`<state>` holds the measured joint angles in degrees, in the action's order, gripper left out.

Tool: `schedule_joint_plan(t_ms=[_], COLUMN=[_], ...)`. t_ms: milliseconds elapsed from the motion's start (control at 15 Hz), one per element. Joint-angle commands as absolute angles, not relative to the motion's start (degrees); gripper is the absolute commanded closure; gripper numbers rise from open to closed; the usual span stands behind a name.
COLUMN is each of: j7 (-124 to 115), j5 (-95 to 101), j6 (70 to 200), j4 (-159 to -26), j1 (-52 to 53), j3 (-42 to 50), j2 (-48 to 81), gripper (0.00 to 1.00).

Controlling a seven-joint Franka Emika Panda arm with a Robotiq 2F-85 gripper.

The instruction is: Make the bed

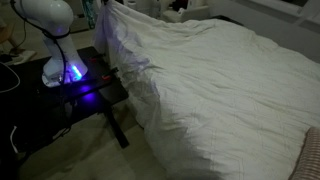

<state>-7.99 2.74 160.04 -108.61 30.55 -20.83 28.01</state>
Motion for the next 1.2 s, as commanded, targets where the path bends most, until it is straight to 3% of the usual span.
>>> schedule_joint_plan(t_ms=[0, 1133], j7=[-6.07, 7.07], j5=[2.01, 1.01], j6=[158.55, 150.87], j4=[-103.81, -99.06], j1=[32.30, 34.83], j3=[-22.65, -28.41], j2=[29.16, 34.99], gripper=[0.99, 0.99])
